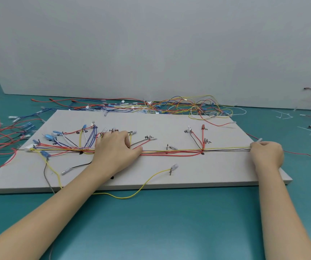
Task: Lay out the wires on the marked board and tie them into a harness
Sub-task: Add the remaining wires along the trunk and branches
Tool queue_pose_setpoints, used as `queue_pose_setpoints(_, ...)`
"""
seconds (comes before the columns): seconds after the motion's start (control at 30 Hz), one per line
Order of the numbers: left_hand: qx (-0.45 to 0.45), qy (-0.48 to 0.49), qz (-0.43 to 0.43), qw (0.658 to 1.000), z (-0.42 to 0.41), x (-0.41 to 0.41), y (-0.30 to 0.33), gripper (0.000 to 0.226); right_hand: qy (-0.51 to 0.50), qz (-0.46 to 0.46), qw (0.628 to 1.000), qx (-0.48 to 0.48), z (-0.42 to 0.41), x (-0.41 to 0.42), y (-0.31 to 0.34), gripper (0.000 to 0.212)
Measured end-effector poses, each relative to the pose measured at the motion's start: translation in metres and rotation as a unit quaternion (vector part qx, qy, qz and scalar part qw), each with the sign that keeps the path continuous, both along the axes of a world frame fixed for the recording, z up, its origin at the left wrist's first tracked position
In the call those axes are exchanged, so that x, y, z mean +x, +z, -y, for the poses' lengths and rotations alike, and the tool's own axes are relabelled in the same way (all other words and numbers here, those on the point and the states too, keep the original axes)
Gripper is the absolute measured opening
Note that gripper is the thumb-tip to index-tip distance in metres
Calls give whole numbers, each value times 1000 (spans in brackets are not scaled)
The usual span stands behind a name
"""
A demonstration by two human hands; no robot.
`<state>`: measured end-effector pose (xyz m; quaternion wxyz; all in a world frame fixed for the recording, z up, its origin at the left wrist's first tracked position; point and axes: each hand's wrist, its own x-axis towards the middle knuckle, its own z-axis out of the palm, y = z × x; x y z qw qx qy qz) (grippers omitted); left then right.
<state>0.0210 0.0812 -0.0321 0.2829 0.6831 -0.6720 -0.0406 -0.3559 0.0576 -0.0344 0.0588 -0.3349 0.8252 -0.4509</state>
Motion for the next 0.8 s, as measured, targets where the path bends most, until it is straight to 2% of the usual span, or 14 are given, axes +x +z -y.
queue_pose_setpoints(0.3,-8,-4,1,1000,0,1,-2,35,3,-27,1000,-7,0,-4,-2,21)
queue_pose_setpoints(0.43,-10,-4,-5,1000,-1,1,-3,35,2,-13,1000,-20,-3,-5,1,13)
queue_pose_setpoints(0.6,-10,-7,-9,1000,0,1,-3,35,-25,36,998,-48,-4,-5,3,14)
queue_pose_setpoints(0.7,-9,-10,-10,1000,-1,2,-3,35,-14,46,998,-43,-2,-7,2,5)
queue_pose_setpoints(0.8,-11,-12,-10,1000,-1,2,-3,35,-7,70,996,-48,0,-10,0,18)
